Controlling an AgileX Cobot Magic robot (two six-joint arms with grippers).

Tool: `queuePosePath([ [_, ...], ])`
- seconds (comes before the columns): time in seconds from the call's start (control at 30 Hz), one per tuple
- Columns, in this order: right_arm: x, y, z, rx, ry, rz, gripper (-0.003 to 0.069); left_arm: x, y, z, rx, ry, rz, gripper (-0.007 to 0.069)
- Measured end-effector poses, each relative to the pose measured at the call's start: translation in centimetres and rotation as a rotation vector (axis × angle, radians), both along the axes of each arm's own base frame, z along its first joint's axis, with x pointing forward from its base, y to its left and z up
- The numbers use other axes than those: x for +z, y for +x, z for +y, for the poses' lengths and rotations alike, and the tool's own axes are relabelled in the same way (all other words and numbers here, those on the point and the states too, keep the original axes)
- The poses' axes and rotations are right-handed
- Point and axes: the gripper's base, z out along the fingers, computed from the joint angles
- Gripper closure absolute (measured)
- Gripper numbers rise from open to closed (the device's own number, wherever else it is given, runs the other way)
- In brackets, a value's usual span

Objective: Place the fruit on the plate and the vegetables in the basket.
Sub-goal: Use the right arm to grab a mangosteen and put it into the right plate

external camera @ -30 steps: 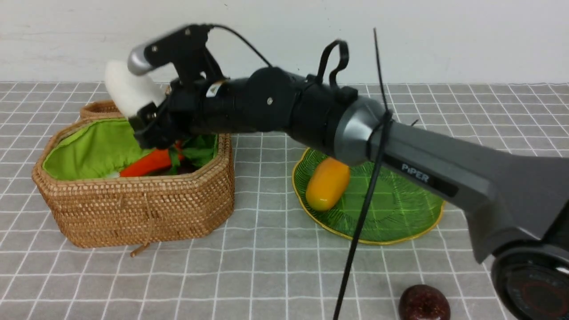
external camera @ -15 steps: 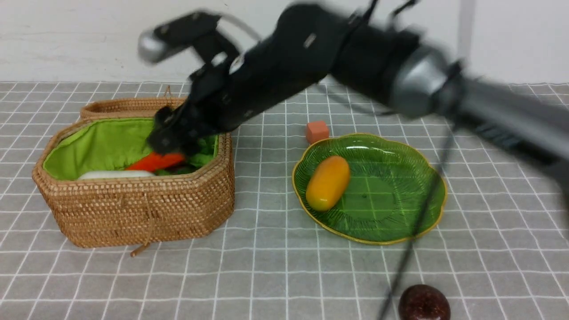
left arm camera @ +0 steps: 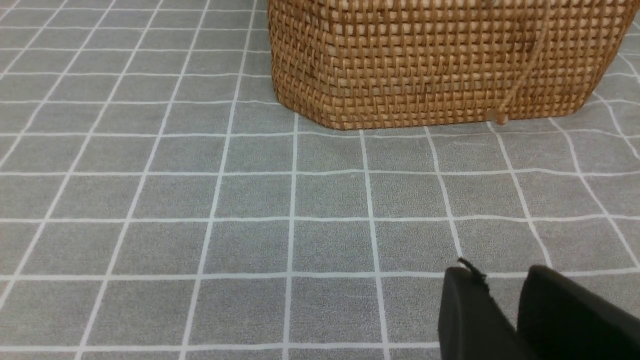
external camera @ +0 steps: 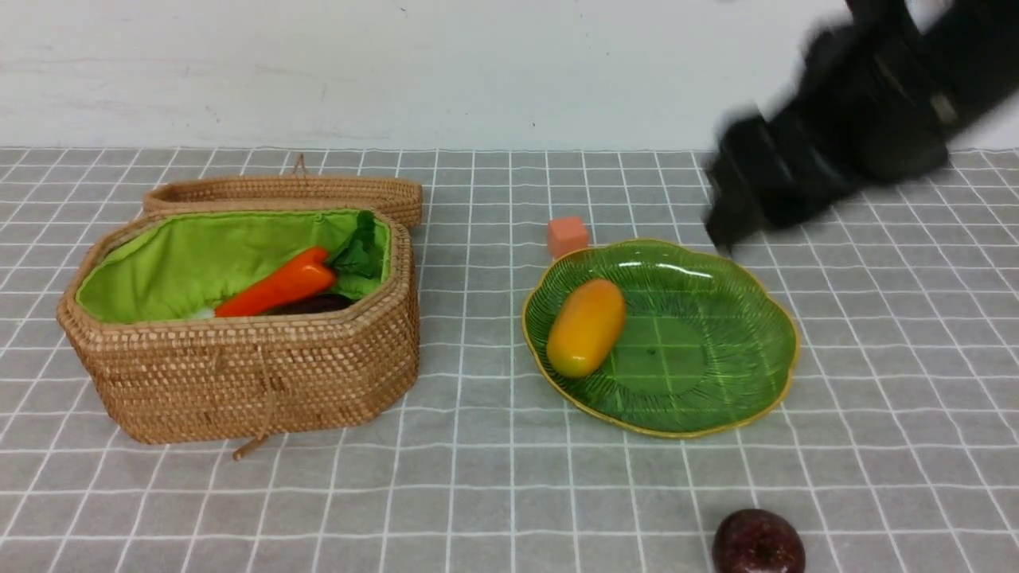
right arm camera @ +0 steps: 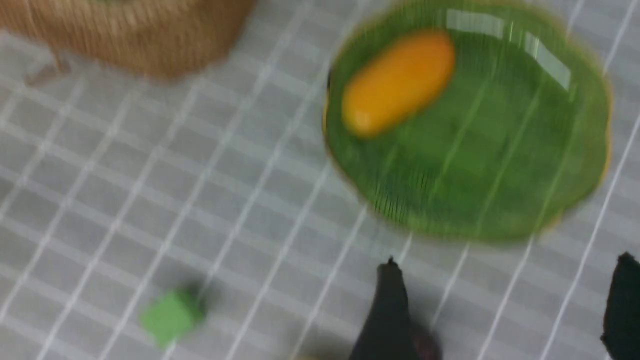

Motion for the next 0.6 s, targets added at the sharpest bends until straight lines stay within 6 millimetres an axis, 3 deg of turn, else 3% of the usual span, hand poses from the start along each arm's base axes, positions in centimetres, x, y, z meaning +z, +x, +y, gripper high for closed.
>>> queuePosePath([
  [0.03,-2.0,-1.6,-0.9,-0.044,0.000,0.074,0.0129,0.0,0.0,0.0,0.000,0.000,0.000,0.0459],
  [0.1,-3.8,-2.5,-1.4,-0.087,0.004,0.130,0.0128,0.0,0.0,0.0,0.000,0.000,0.000,0.0459],
  [0.13,-6.0,-3.3,-1.8,-0.144,0.012,0.180,0.0124,0.0,0.0,0.0,0.000,0.000,0.000,0.0459],
  [0.3,-13.8,-4.4,-2.4,-0.374,0.102,0.263,0.0069,0.0,0.0,0.0,0.000,0.000,0.000,0.0452],
  [0.33,-13.7,-4.3,-2.3,-0.381,0.114,0.256,0.0069,0.0,0.0,0.0,0.000,0.000,0.000,0.0452],
  [0.43,-17.3,-4.2,-2.3,-0.488,0.206,0.239,0.0055,0.0,0.0,0.0,0.000,0.000,0.000,0.0444],
  [0.6,-19.8,-3.4,-2.1,-0.514,0.201,0.221,0.0060,0.0,0.0,0.0,0.000,0.000,0.000,0.0441],
])
